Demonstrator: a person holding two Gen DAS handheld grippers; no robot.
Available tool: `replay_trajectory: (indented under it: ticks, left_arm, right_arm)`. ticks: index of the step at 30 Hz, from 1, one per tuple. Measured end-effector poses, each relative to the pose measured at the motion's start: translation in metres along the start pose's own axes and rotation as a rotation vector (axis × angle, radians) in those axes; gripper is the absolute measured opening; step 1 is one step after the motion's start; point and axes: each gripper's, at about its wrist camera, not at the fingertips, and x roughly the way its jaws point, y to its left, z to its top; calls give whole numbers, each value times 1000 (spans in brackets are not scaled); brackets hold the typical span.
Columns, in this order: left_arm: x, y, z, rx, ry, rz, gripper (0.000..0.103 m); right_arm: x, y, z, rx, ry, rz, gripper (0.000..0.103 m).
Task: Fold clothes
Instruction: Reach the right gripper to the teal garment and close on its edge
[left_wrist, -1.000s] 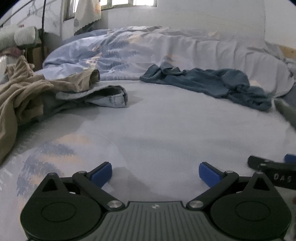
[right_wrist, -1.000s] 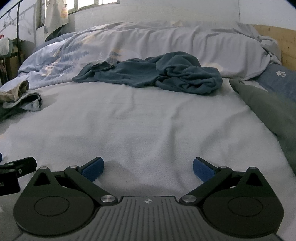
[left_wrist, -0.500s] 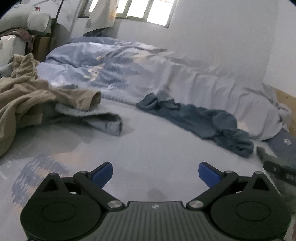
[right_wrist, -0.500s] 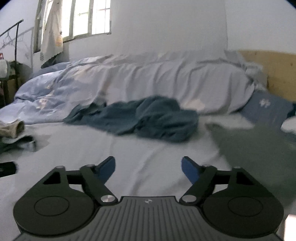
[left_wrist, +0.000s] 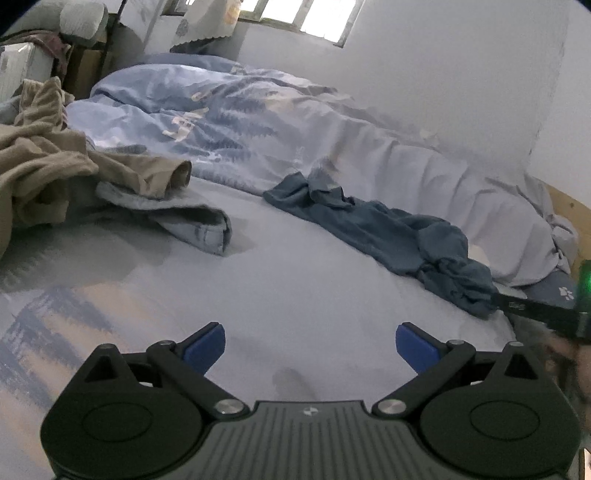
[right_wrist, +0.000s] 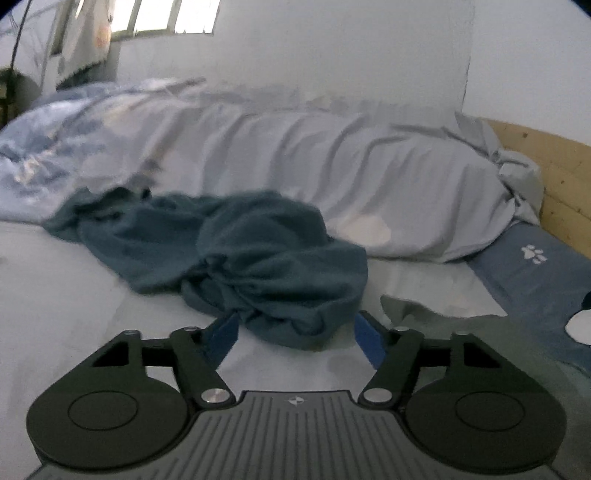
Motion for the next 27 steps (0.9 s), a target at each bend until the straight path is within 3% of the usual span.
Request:
replay_trajectory:
  ticks: [5, 10, 12, 15, 20, 27]
  left_arm:
    - [7, 0, -7, 9, 21, -3, 102]
    - [14, -1, -11, 6, 42, -7, 102]
    - [15, -1, -12, 12, 51, -7, 102]
    - [15, 0, -13, 11, 50, -5, 102]
    - [13, -2, -13, 14, 46, -7, 101]
    - [10, 3, -8, 0, 65, -19, 100]
  right_arm:
    - [39, -7, -18, 55, 3, -16, 63]
    - [64, -18, -14, 112, 5, -12, 60]
    - [72, -18, -11, 109, 14, -7, 54]
    - [79, -16, -9, 94, 32, 17, 29]
    - [67, -11, -9, 69, 17, 17, 13]
    - [17, -8, -16, 73, -28, 109, 8]
